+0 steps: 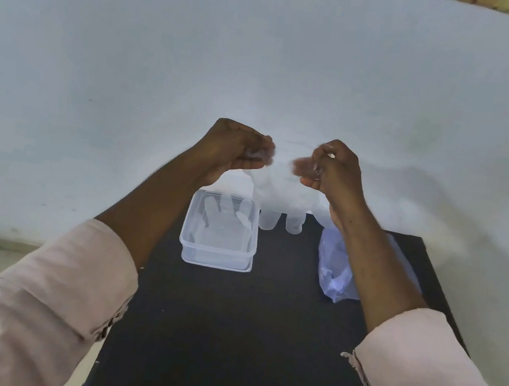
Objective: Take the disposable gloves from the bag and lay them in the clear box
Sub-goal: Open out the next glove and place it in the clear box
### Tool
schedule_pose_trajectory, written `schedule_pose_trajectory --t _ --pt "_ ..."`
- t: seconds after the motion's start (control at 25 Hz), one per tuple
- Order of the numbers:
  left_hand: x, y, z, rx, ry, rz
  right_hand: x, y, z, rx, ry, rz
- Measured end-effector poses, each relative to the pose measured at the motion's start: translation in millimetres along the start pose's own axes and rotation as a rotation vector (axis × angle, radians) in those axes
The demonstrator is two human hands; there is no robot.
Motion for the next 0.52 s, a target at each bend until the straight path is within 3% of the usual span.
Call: schedule_pose_trajectory --t 0.28,0.52 --pt "31.0 56.8 79.8 -0.316 0.116 0.016 -45.9 -72.9 103.5 0.138 -0.109 -0.043" --pt "51.2 90.1 131.1 -0.477 0.076 0.09 -65.2 -110.0 152.7 0.134 -0.084 -0.089"
Point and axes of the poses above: each hand's wrist, its own z-axis towards the middle knuckle, its own y-axis out of the back of the hand, x = y × z, the point moved 2 cm from there along z, towards the middle knuckle, and after that the axes turned 6 degrees about -z, right-handed, at the moved point
